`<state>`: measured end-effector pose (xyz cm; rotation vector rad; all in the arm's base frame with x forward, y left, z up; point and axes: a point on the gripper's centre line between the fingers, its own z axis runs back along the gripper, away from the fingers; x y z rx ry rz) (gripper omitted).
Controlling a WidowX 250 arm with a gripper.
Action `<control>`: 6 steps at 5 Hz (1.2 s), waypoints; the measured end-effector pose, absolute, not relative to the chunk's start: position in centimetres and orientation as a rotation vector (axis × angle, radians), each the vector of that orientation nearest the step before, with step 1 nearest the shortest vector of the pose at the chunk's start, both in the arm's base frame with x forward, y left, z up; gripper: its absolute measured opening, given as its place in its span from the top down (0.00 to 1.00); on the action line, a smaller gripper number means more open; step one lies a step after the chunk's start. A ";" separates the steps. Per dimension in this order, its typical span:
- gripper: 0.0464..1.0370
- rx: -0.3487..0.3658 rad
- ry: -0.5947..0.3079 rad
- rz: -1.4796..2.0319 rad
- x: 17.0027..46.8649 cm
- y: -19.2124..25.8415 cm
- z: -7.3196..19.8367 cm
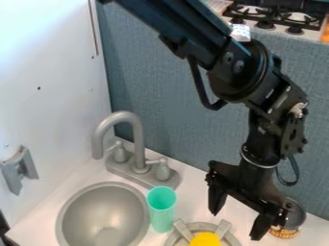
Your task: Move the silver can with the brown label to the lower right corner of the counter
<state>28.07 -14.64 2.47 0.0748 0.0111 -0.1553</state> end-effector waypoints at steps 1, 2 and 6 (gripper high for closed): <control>0.04 0.090 0.043 -0.155 27.7 -14.4 1.4; 0.04 0.099 0.016 -0.104 29.4 -13.2 0.2; 0.04 0.184 -0.020 -0.007 39.5 -10.5 -6.0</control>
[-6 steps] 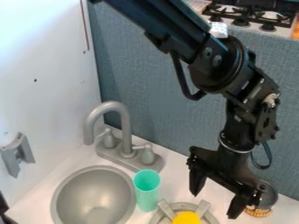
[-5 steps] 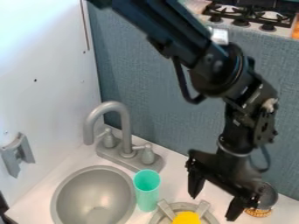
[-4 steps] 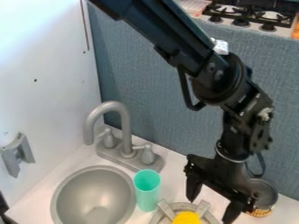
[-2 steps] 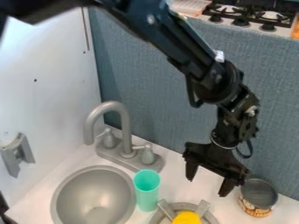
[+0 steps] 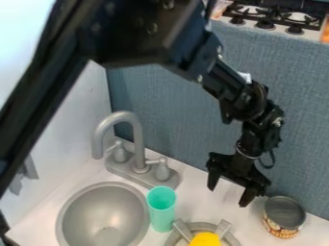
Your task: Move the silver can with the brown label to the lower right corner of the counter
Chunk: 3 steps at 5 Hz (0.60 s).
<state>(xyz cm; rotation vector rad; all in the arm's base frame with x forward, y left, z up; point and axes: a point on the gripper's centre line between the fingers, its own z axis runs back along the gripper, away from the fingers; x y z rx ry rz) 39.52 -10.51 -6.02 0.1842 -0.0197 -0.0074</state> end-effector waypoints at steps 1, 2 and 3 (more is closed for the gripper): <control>0.04 0.224 0.000 -0.032 40.4 -10.3 -7.1; 0.04 0.248 0.017 -0.058 40.8 -10.1 -8.1; 0.04 0.279 -0.022 -0.077 41.3 -9.8 -8.3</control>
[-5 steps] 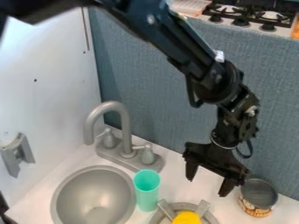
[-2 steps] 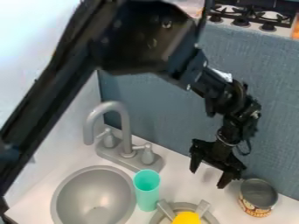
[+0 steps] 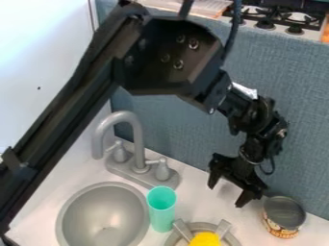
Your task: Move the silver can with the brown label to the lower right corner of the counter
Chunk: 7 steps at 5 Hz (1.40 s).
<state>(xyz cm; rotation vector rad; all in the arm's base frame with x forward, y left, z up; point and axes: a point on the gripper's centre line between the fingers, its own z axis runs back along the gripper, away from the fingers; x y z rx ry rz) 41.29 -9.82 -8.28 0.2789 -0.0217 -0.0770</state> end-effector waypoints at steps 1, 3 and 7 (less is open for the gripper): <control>0.04 0.227 -0.115 -0.083 42.1 -11.5 -8.8; 0.04 0.086 -0.183 -0.274 41.6 -17.3 -9.9; 0.04 0.158 -0.060 -0.191 35.6 -17.8 -4.1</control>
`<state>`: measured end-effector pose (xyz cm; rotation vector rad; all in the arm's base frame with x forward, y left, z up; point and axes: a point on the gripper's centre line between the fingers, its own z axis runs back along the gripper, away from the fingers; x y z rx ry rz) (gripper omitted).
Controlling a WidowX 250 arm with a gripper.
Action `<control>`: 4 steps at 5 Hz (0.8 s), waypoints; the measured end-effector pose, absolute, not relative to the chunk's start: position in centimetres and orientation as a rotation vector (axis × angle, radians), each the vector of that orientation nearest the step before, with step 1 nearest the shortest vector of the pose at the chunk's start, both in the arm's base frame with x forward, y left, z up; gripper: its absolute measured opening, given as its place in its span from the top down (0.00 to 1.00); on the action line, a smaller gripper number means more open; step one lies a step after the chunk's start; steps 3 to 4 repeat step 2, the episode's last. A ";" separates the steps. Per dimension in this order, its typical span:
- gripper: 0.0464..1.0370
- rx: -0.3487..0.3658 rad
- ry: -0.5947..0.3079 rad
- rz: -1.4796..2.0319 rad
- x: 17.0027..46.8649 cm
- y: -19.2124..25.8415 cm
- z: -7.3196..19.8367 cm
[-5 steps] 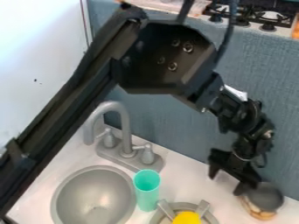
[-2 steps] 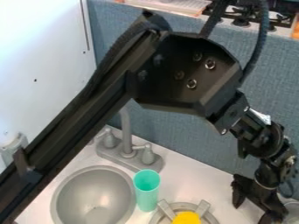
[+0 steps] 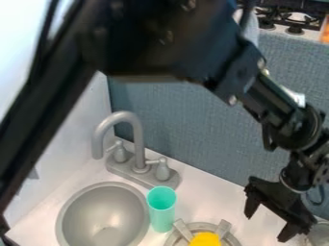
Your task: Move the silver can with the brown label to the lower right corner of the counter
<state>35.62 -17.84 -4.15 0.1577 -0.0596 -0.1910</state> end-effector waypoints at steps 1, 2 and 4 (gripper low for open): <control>0.04 0.131 0.014 -0.163 33.5 -17.6 -1.4; 0.04 0.068 0.039 -0.122 30.6 -17.3 1.8; 0.04 0.068 0.039 -0.122 30.6 -17.3 1.8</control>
